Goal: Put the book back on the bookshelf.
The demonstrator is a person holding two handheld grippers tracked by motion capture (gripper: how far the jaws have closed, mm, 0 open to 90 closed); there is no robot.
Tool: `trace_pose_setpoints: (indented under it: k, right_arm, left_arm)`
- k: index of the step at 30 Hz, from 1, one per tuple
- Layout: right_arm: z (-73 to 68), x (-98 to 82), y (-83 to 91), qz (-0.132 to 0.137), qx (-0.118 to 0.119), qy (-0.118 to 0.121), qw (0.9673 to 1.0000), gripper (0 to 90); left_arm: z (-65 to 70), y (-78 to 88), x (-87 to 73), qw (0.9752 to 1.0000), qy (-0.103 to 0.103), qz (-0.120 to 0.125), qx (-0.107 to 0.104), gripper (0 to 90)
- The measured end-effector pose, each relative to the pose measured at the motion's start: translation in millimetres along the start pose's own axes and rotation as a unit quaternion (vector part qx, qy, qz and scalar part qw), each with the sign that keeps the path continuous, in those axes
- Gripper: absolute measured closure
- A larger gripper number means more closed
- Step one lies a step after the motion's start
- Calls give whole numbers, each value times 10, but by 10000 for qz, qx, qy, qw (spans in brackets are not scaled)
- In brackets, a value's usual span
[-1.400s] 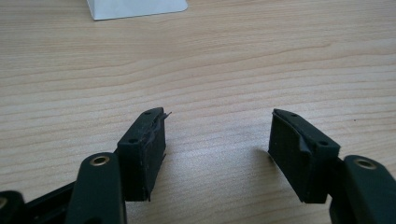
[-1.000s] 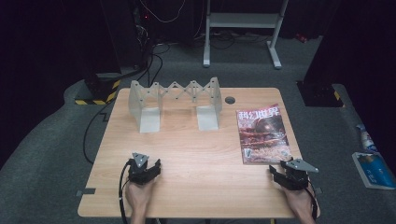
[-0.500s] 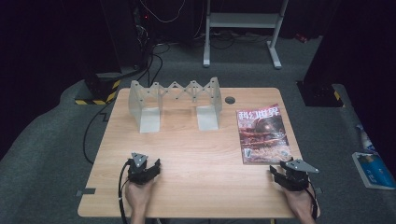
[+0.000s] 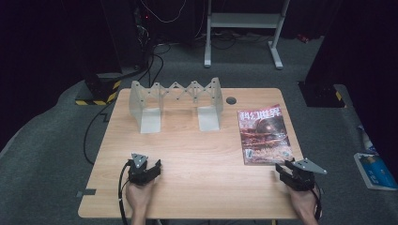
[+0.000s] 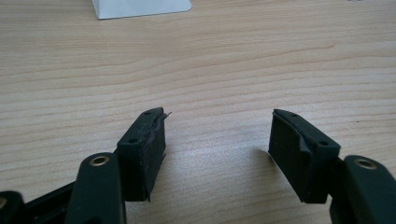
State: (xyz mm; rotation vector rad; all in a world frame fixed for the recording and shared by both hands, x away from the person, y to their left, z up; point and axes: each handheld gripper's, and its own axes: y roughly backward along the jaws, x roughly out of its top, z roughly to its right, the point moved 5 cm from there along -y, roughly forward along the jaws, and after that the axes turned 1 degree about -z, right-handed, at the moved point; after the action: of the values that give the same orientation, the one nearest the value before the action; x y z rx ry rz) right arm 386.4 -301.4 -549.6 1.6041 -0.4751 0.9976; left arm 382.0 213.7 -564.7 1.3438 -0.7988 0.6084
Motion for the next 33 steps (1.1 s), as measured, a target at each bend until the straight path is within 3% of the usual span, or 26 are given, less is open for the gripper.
trace_pose_setpoints:
  k: [7, 18, 23, 33]
  right_arm:
    - [116, 46, -38, 13, -100, -163, 9998, 534]
    - [170, 159, -76, 71, -218, -166, 9996, 534]
    - [262, 247, -121, 105, -417, -205, 9989, 532]
    - [423, 316, -254, -59, -499, -399, 9979, 517]
  left_arm:
    - [-3, 1, 0, 10000, 11, 4, -4, 362]
    - [-5, 0, 1, 10000, 32, 14, -12, 361]
    - [-5, 0, 1, 10000, 51, 20, -17, 361]
    - [-6, 2, 0, 10000, 64, 12, -21, 362]
